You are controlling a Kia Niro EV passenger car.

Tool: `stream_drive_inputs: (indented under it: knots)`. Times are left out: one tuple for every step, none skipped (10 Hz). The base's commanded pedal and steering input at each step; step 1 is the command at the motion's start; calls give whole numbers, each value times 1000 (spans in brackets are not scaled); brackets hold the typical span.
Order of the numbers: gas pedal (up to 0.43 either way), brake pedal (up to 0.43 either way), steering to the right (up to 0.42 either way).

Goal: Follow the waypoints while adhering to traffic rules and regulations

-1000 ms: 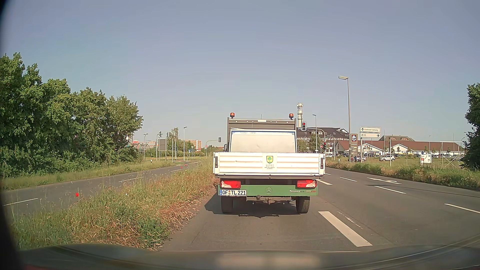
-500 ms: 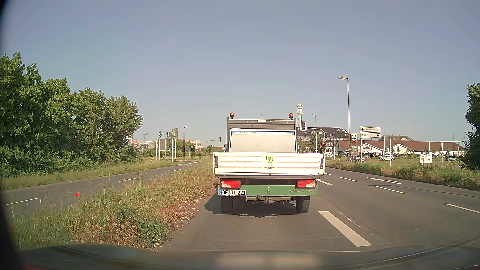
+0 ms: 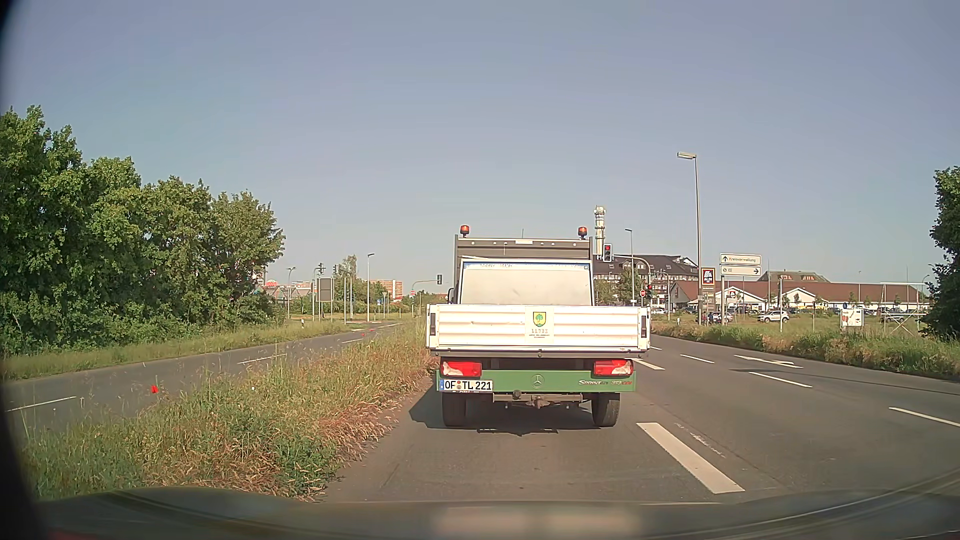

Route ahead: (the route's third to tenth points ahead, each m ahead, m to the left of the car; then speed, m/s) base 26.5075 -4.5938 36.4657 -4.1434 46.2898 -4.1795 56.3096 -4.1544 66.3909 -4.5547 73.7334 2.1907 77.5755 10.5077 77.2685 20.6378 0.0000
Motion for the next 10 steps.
stream_drive_inputs:
  knots:
    - [0,274,2]
    - [0,274,2]
    - [0,274,2]
    - [0,274,2]
    - [0,274,2]
    - [0,274,2]
    - [0,274,2]
    - [0,274,2]
    - [0,274,2]
    - [0,274,2]
